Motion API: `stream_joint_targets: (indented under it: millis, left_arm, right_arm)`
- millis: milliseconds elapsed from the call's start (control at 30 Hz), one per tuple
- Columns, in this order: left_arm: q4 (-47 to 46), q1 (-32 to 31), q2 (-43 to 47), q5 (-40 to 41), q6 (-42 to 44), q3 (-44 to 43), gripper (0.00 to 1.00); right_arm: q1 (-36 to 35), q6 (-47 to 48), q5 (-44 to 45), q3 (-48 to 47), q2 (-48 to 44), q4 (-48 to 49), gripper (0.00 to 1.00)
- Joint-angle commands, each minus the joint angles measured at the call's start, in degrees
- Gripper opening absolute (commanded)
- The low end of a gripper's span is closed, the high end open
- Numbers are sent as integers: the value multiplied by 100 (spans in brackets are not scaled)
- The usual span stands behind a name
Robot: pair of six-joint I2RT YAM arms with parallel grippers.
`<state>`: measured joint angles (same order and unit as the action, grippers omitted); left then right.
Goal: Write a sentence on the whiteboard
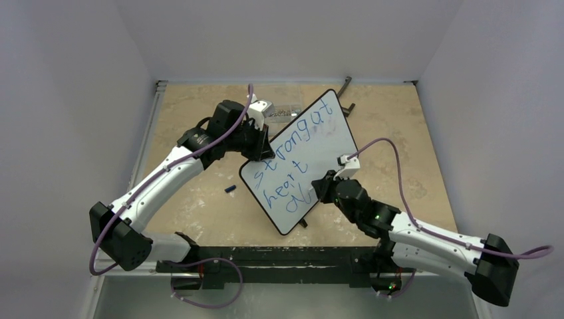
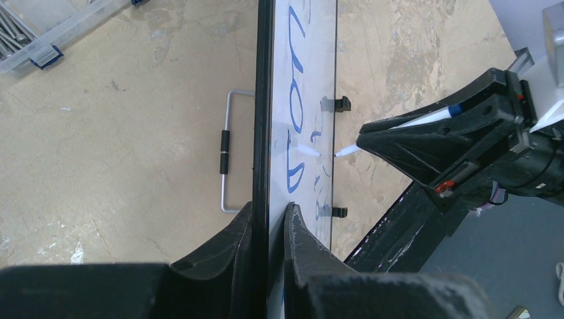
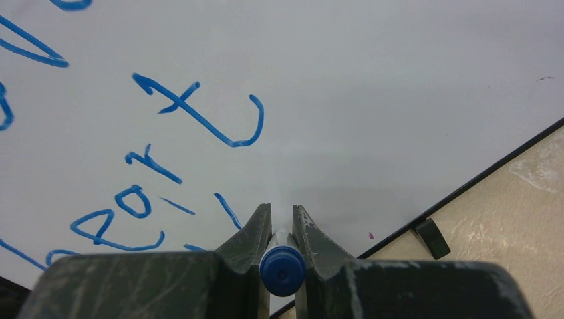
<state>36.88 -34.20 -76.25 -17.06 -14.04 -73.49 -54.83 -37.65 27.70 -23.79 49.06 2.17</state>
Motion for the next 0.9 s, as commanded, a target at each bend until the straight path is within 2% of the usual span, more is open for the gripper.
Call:
stream_joint_targets:
  millis: [0, 167, 867]
  left_arm:
    - [720, 68, -117, 1582, 789, 107, 0]
    - [721, 70, -103, 1573, 789, 107, 0]
    - [716, 71, -127, 1557, 788, 107, 0]
  right_arm:
    - [16, -5, 195, -226, -416, -43, 0]
    - [16, 15, 199, -201, -628, -106, 0]
    - [16, 338, 173, -142, -210, 520, 0]
